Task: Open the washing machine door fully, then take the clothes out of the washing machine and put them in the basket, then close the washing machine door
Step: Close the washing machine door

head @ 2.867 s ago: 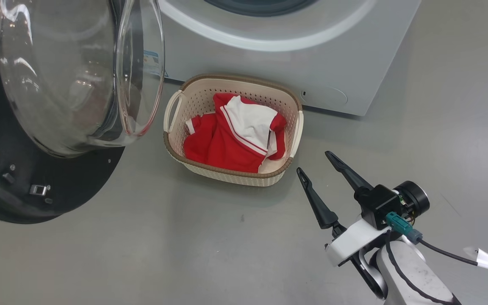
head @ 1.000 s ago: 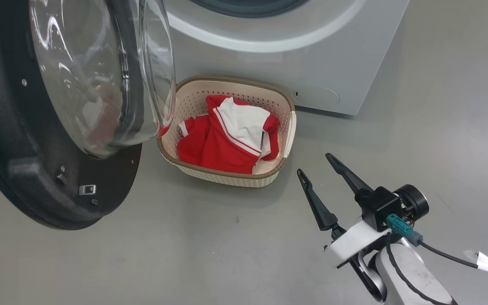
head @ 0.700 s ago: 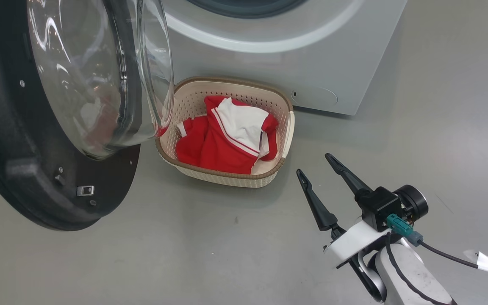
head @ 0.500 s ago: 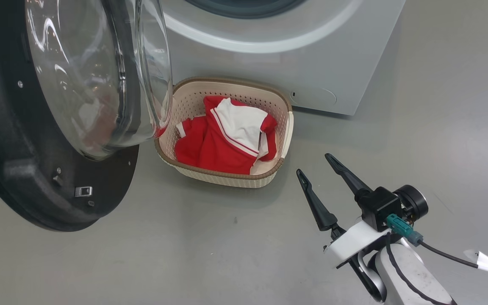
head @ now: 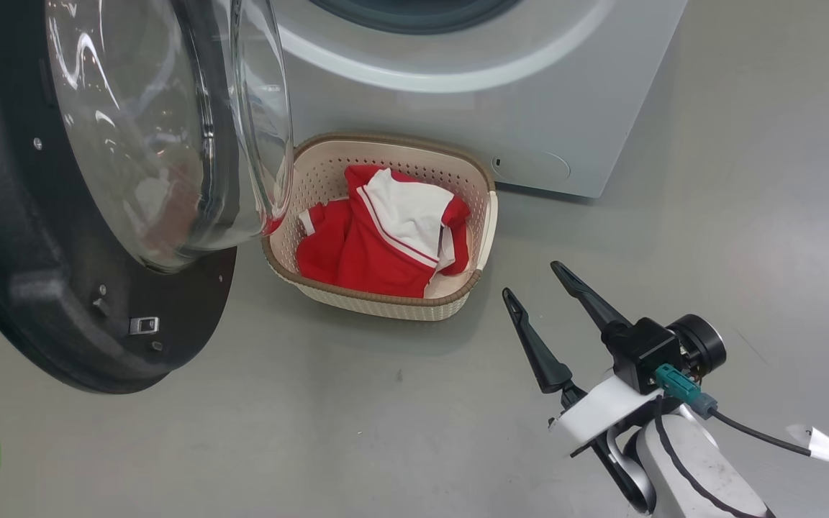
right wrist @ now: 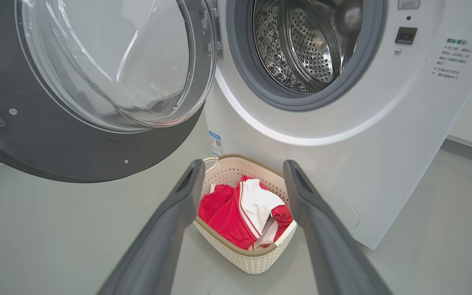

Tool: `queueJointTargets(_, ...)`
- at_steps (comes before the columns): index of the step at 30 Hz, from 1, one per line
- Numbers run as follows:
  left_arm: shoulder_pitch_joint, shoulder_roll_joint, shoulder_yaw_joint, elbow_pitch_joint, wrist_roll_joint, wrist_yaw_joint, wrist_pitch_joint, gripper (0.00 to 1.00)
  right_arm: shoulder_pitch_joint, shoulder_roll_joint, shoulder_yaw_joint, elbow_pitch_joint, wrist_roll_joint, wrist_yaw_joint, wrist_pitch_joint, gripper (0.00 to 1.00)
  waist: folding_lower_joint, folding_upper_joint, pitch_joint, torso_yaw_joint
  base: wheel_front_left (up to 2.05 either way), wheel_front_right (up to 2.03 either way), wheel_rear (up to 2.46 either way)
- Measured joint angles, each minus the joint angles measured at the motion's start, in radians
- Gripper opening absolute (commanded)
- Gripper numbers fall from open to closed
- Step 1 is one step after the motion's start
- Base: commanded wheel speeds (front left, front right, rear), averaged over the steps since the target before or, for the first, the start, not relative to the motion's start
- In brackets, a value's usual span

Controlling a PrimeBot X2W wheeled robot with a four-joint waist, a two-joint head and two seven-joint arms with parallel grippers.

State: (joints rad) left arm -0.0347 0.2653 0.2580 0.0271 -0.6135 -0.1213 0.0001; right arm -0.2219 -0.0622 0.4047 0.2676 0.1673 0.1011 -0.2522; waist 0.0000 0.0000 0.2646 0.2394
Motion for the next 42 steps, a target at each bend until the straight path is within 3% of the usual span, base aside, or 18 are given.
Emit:
queueJointTargets(16, 0.015, 0.026, -0.065, 0.101, 0.040, 0.000, -0.191, 1.00, 0.000, 0.000, 0.009, 0.002, 0.008, 0.000, 0.000, 1.00, 0.0000, 0.0000, -0.016, -0.003, 0.00, 0.00, 0.00)
queueJointTargets(42, 0.013, 0.066, -0.103, 0.174, 0.032, 0.000, -0.241, 1.00, 0.007, 0.000, 0.013, 0.001, 0.016, -0.007, 0.000, 1.00, 0.0000, 0.0000, -0.018, -0.005, 0.00, 0.00, 0.00)
